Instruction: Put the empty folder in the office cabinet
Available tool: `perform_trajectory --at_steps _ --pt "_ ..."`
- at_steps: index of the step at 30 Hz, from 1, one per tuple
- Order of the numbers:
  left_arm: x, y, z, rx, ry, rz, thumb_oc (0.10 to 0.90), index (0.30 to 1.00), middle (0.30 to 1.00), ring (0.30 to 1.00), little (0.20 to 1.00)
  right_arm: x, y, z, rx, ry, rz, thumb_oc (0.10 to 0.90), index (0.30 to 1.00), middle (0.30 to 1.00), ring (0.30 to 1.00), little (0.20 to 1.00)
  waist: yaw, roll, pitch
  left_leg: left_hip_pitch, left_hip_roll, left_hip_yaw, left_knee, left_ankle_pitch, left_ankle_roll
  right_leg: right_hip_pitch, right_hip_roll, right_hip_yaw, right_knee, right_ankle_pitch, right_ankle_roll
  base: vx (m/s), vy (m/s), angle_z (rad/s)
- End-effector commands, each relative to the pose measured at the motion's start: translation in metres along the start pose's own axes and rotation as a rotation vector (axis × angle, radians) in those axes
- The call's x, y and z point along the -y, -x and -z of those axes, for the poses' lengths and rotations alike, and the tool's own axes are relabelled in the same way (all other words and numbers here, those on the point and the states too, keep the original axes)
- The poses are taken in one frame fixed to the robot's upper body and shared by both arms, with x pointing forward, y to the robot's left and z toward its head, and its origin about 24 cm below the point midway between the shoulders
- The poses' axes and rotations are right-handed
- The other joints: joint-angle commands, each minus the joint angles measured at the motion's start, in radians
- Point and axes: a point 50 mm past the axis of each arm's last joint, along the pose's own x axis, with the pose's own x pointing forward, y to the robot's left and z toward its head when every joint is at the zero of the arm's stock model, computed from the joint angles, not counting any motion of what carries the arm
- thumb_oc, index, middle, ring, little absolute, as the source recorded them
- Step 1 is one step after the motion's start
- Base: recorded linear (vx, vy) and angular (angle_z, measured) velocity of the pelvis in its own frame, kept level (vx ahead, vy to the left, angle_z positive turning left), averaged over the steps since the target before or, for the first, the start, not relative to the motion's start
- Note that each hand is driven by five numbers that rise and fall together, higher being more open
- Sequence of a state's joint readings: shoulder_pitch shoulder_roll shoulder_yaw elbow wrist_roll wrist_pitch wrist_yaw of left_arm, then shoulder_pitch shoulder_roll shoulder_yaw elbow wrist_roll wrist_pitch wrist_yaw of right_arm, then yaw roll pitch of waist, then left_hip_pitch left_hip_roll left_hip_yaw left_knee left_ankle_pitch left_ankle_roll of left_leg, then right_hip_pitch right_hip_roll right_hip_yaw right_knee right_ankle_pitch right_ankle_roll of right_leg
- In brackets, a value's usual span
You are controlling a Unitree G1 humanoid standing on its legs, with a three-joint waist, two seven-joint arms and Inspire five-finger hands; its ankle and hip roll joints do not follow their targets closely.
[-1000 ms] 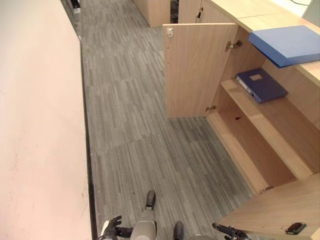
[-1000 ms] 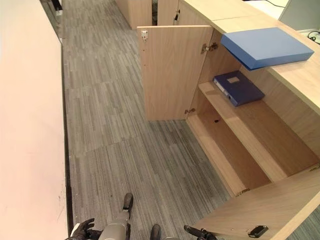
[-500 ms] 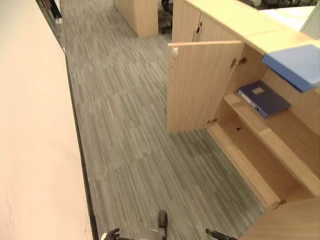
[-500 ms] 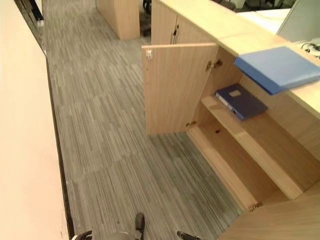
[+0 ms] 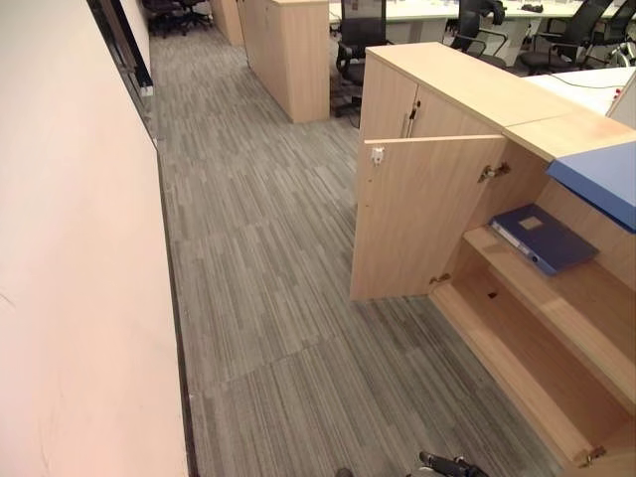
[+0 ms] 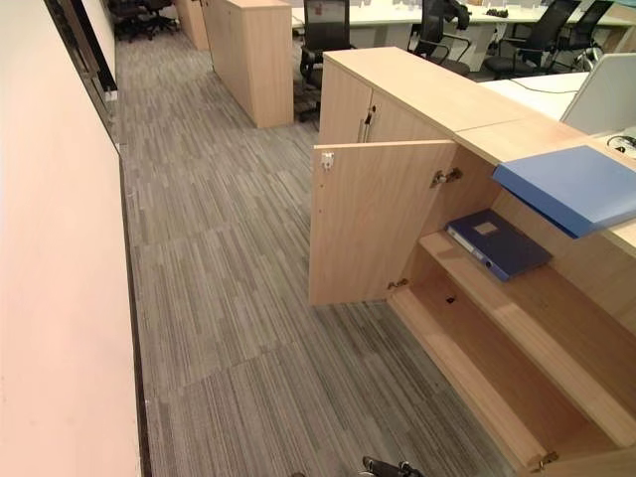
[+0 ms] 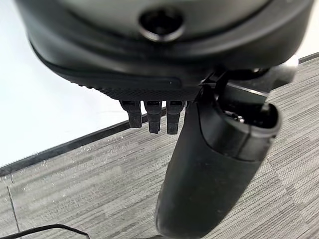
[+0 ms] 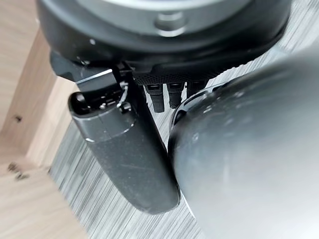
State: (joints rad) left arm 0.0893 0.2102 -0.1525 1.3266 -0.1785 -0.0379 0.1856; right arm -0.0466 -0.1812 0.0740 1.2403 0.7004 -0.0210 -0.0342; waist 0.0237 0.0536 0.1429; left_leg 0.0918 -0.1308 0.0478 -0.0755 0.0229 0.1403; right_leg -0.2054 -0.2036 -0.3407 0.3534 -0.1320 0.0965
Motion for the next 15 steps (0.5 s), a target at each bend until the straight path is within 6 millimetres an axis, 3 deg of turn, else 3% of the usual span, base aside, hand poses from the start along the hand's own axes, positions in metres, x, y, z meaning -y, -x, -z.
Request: perform_trajectory --at_steps 1,3,4,5,8,10,11,12,13,14,15 --pt "-0.011 -0.003 -0.016 0.051 -0.035 -0.051 0.8 0.9 0.9 0.9 0.9 -0.016 -0.001 -0.009 0.047 -0.088 -0.042 0.8 0.9 0.9 0.9 0.9 -0.014 -0.017 0.092 0.1 0.05 -0.053 -0.012 -0.129 -0.098 0.004 0.017 0.053 -0.271 0.286 0.058 0.37 -0.21 0.2" --pt "-0.017 -0.003 -0.017 0.054 -0.049 -0.072 0.8 0.9 0.9 0.9 0.9 -0.011 0.0 -0.004 0.026 -0.119 -0.036 0.8 0.9 0.9 0.9 0.9 -0.038 -0.026 0.1 0.143 0.064 -0.08 -0.012 -0.156 -0.109 -0.035 0.05 0.215 -0.323 0.317 0.07 0.39 -0.188 0.2" --pt "-0.02 -0.004 -0.02 0.065 -0.055 -0.09 0.8 0.9 0.9 0.9 0.9 -0.007 0.0 -0.003 0.026 -0.139 -0.017 0.8 0.9 0.9 0.9 0.9 -0.037 -0.034 0.1 0.159 0.066 -0.086 -0.012 -0.172 -0.115 -0.054 0.051 0.22 -0.373 0.342 0.082 0.29 -0.152 0.26" --pt "-0.02 -0.004 -0.02 0.065 -0.056 -0.09 0.8 0.9 0.9 0.9 0.9 -0.007 0.0 -0.003 0.027 -0.139 -0.017 0.8 0.9 0.9 0.9 0.9 -0.037 -0.03 0.102 0.163 0.07 -0.086 -0.012 -0.174 -0.116 -0.048 0.055 0.218 -0.379 0.344 0.081 0.38 -0.213 0.38" --pt "-0.023 -0.004 -0.019 0.055 -0.076 -0.103 0.8 0.9 0.9 0.9 0.9 0.007 0.001 0.008 -0.018 -0.176 0.035 0.8 0.9 0.9 0.9 0.9 -0.054 -0.045 0.081 0.227 0.078 -0.105 -0.012 -0.238 -0.135 -0.046 0.035 0.083 -0.441 0.364 0.102 0.48 -0.285 0.27" --pt "-0.023 -0.004 -0.013 0.034 -0.056 -0.108 0.8 0.9 0.9 0.9 0.9 0.017 0.003 0.019 -0.06 -0.156 0.074 0.8 0.9 0.9 0.9 0.9 -0.06 -0.046 0.054 0.259 0.114 -0.103 -0.012 -0.263 -0.153 -0.018 0.049 0.048 -0.438 0.37 0.089 0.48 -0.292 0.16" --pt "-0.023 -0.004 -0.013 0.034 -0.056 -0.107 0.8 0.9 0.9 0.9 0.9 0.017 0.003 0.019 -0.06 -0.155 0.074 0.8 0.9 0.9 0.9 0.9 -0.06 -0.044 0.055 0.261 0.117 -0.103 -0.012 -0.265 -0.154 -0.015 0.052 0.047 -0.438 0.369 0.088 0.46 -0.305 0.34" --pt "-0.021 -0.004 -0.014 0.03 -0.017 -0.105 0.8 0.9 0.9 0.9 0.9 0.027 0.004 0.02 -0.076 -0.162 0.121 0.8 0.9 0.9 0.9 0.9 -0.062 -0.026 0.058 0.25 0.17 -0.075 0.026 -0.254 -0.183 -0.003 0.075 0.043 -0.402 0.339 0.076 0.25 -0.192 0.25" --pt "-0.021 -0.004 -0.014 0.03 -0.017 -0.105 0.8 0.9 0.9 0.9 0.9 0.027 0.003 0.02 -0.076 -0.163 0.12 0.8 0.9 0.9 0.9 0.9 -0.063 -0.029 0.056 0.247 0.166 -0.077 0.027 -0.251 -0.182 -0.006 0.071 0.043 -0.402 0.34 0.076 0.48 -0.422 0.2" --pt "-0.017 -0.004 -0.02 0.043 0.013 -0.09 0.8 0.9 0.9 0.9 0.9 0.034 0.004 0.017 -0.073 -0.175 0.154 0.8 0.9 0.9 0.9 0.9 -0.066 -0.019 0.055 0.208 0.219 -0.064 0.107 -0.192 -0.214 -0.001 0.097 0.044 -0.365 0.289 0.047 0.22 -0.23 0.12" --pt "-0.017 -0.004 -0.02 0.043 0.013 -0.091 0.8 0.9 0.9 0.9 0.9 0.034 0.004 0.017 -0.073 -0.176 0.153 0.8 0.9 0.9 0.9 0.9 -0.067 -0.023 0.054 0.204 0.215 -0.066 0.107 -0.189 -0.213 -0.004 0.093 0.044 -0.365 0.291 0.047 0.35 -0.352 0.34"
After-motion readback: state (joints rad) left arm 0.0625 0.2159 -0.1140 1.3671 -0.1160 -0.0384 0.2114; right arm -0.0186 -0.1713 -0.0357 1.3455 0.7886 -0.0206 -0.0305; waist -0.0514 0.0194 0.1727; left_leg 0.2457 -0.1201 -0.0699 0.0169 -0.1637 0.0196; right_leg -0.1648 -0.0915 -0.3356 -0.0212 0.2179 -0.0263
